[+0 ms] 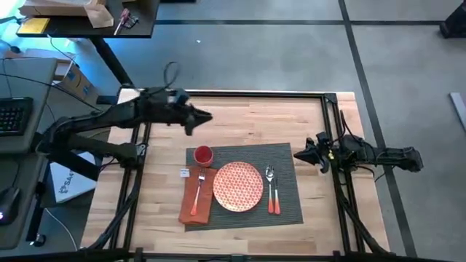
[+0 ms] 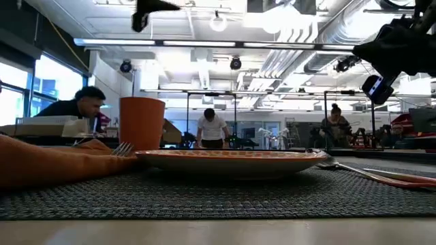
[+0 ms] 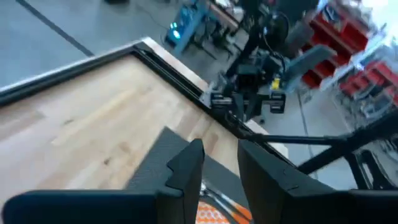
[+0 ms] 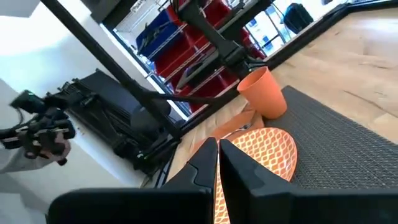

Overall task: Set table place
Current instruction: Return to Home Position

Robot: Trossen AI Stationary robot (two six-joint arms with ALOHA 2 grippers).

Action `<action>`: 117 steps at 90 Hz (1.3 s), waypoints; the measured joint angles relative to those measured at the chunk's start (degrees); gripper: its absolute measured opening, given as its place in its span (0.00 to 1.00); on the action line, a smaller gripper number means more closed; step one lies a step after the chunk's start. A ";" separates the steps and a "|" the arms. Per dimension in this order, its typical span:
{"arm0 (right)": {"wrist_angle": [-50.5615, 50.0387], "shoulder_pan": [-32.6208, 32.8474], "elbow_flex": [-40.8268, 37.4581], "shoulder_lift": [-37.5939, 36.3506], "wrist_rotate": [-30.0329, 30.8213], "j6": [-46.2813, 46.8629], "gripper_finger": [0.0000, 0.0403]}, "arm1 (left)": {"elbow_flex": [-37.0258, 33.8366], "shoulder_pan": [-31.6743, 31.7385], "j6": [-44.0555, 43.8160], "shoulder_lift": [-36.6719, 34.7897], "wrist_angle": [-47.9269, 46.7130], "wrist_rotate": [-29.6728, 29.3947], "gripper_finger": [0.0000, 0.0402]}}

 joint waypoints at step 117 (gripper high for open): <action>-0.07 0.00 0.04 0.02 -0.02 -0.02 0.00 | -51.07 -2.11 -4.59 -41.06 13.85 4.62 0.02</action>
